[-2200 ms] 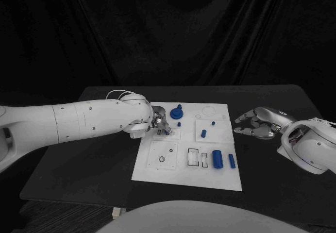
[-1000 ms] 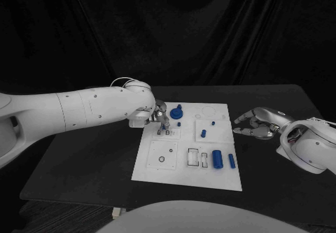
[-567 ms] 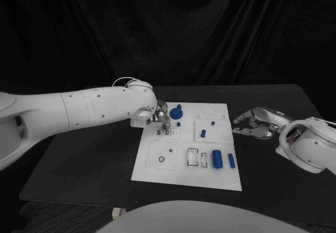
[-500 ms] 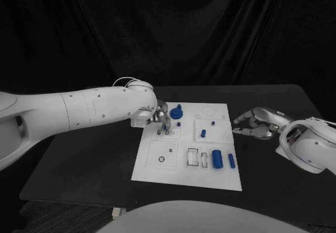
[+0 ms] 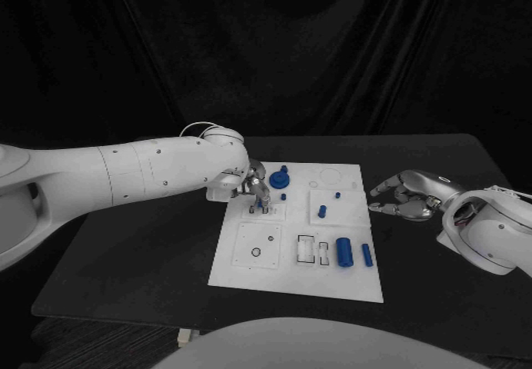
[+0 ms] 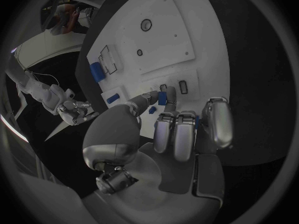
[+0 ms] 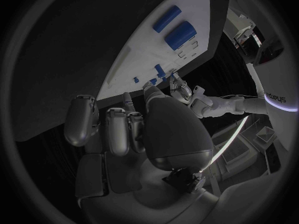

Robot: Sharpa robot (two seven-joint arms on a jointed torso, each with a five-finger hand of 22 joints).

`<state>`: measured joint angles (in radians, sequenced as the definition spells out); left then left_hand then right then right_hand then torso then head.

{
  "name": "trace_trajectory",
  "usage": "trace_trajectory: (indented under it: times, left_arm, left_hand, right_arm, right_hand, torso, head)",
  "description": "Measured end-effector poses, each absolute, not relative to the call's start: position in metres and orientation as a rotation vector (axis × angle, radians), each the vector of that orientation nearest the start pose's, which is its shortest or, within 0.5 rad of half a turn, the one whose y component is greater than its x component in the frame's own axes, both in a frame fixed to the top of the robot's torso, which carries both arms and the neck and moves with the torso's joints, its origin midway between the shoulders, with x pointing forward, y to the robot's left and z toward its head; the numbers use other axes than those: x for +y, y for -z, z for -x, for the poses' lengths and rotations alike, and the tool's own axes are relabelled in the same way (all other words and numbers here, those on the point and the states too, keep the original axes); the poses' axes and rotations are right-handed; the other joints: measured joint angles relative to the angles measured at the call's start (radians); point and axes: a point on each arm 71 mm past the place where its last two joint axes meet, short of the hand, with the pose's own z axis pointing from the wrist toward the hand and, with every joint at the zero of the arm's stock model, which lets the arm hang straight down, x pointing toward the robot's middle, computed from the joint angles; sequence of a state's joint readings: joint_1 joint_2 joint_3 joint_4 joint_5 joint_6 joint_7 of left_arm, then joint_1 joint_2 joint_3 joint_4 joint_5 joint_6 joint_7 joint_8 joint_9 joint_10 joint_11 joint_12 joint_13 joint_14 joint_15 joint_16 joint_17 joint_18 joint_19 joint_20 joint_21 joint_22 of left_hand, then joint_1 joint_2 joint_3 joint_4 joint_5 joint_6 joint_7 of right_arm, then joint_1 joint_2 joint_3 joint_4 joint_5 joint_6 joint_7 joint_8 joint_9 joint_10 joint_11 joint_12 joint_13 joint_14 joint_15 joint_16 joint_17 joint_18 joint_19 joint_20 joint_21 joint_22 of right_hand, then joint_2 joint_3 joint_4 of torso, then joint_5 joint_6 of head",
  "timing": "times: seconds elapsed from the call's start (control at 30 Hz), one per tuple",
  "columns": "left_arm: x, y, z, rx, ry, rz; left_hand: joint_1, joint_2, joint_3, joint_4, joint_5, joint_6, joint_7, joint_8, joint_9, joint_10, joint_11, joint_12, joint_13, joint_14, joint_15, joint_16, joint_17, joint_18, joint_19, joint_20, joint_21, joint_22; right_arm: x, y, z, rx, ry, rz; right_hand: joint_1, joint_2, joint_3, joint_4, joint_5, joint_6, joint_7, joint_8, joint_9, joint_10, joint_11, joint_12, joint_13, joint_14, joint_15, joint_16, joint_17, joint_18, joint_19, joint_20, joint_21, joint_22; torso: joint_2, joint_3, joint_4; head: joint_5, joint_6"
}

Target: Assemble the parts on the task board

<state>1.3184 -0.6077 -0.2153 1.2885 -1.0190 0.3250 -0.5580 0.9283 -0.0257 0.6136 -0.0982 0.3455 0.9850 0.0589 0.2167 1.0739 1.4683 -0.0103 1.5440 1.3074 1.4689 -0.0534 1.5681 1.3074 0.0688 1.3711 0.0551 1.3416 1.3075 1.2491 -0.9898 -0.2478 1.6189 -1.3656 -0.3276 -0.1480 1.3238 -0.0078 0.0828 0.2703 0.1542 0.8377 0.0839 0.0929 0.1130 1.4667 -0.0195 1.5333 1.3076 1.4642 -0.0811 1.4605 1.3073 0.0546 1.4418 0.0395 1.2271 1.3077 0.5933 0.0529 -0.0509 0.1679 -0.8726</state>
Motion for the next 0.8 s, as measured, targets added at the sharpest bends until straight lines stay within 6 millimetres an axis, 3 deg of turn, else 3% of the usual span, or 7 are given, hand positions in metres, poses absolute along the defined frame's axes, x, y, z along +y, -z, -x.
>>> trace_trajectory:
  times: [0.8]
  left_arm:
    - [0.1716, 0.2557, -0.5029, 2.546, 0.228, -0.007]
  left_hand:
    - [-0.008, 0.0, 0.011, -0.006, -0.005, 0.004, -0.002, -0.004, -0.002, 0.0, 0.0, 0.0, 0.0, 0.0, 0.0, 0.0, 0.0, 0.0, 0.0, 0.0, -0.004, 0.0]
  right_arm:
    - [-0.2518, 0.2317, -0.4429, 1.863, -0.548, 0.074]
  right_hand:
    - [0.0, 0.0, 0.0, 0.0, 0.0, 0.0, 0.0, 0.0, -0.001, 0.0, 0.0, 0.0, 0.0, 0.0, 0.0, 0.0, 0.0, 0.0, -0.004, -0.004, 0.0, 0.0]
  torso:
    - [0.0, -0.0004, 0.0009]
  head:
    - [0.003, 0.0]
